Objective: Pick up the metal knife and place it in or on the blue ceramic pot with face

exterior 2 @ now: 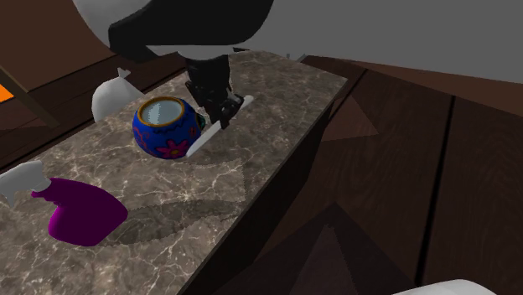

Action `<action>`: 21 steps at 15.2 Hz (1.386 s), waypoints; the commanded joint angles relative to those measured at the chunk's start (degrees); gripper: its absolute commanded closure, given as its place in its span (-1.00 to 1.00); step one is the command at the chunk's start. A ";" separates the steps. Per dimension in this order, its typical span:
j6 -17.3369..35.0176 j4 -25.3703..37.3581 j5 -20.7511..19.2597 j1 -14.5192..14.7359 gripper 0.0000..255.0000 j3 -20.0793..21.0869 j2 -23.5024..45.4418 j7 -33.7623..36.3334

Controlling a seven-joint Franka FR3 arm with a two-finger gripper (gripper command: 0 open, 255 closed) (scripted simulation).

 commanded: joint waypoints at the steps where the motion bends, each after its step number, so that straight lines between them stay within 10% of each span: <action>1: -1.65 1.61 -0.04 0.00 1.00 0.00 -0.02 0.12; 13: -10.77 10.74 -0.29 -0.22 1.00 -0.39 -0.01 0.24; 21: -13.90 30.19 -5.28 2.92 1.00 5.57 16.99 10.42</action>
